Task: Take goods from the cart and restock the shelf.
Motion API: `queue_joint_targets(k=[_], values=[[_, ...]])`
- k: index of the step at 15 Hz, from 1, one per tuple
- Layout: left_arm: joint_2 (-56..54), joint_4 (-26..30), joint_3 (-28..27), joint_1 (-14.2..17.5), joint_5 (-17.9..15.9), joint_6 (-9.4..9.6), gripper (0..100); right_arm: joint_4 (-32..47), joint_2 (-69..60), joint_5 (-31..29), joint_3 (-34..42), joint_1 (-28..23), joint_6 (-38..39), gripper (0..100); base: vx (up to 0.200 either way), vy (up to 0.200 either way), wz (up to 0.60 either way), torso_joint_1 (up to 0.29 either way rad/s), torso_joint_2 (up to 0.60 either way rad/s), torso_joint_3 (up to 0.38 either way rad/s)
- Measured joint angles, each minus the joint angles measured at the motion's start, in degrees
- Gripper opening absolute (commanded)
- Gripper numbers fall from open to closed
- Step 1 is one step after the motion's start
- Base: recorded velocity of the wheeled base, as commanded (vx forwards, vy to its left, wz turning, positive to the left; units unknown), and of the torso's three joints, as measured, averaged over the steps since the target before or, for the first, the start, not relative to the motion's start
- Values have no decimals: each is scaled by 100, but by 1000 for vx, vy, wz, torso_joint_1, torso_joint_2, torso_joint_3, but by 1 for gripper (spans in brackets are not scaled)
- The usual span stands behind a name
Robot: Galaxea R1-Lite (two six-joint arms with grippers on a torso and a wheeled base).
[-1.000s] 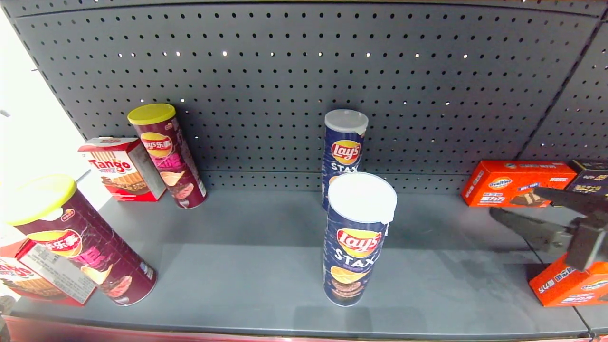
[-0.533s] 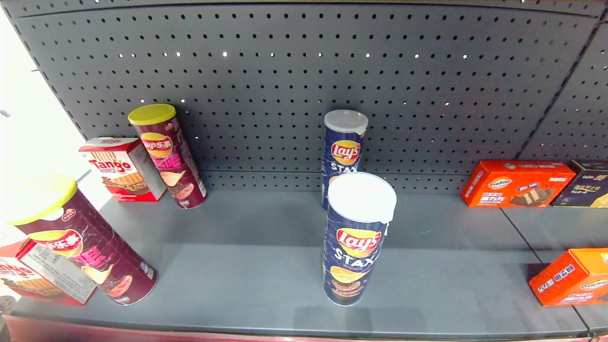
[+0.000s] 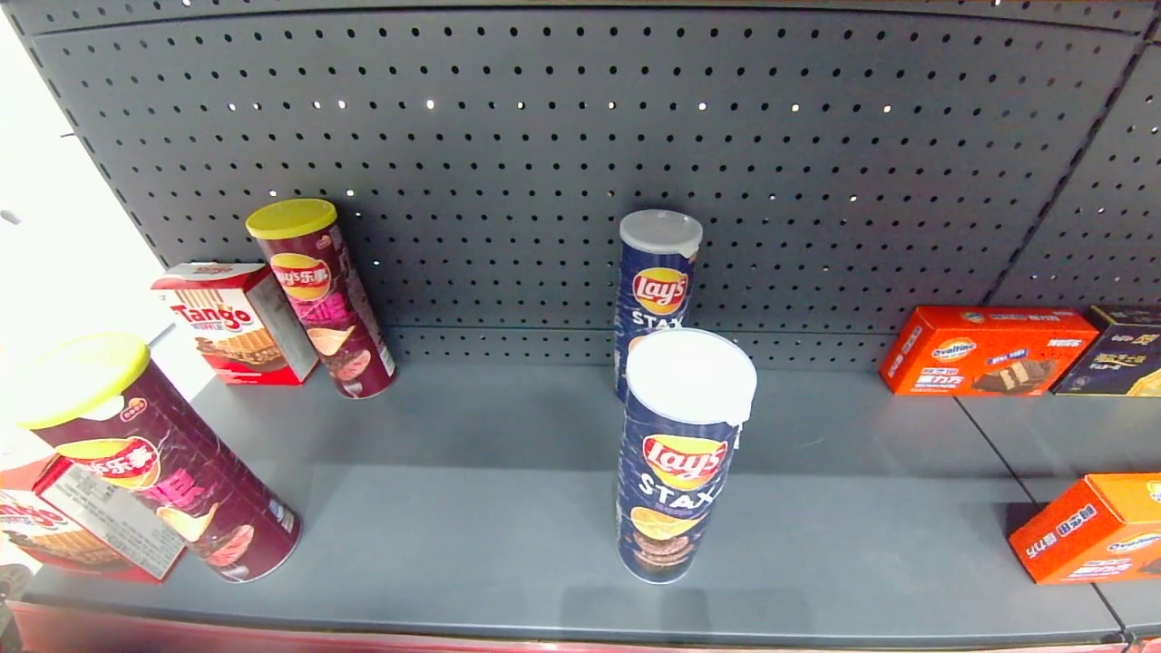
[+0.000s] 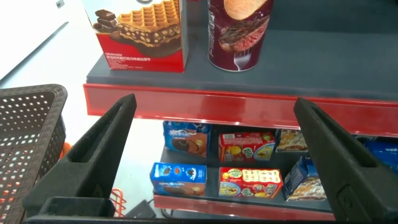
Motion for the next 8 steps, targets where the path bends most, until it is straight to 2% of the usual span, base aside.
queue_joint_targets(k=[5, 8], values=[[0, 24, 0, 5, -84, 12, 100, 4, -82, 1, 17, -76, 5, 100, 0, 0, 0, 0, 0, 0], [0, 16, 0, 5, -89, 15, 100, 0, -201, 1, 22, -561, 27, 100, 0, 0, 0, 0, 0, 0]])
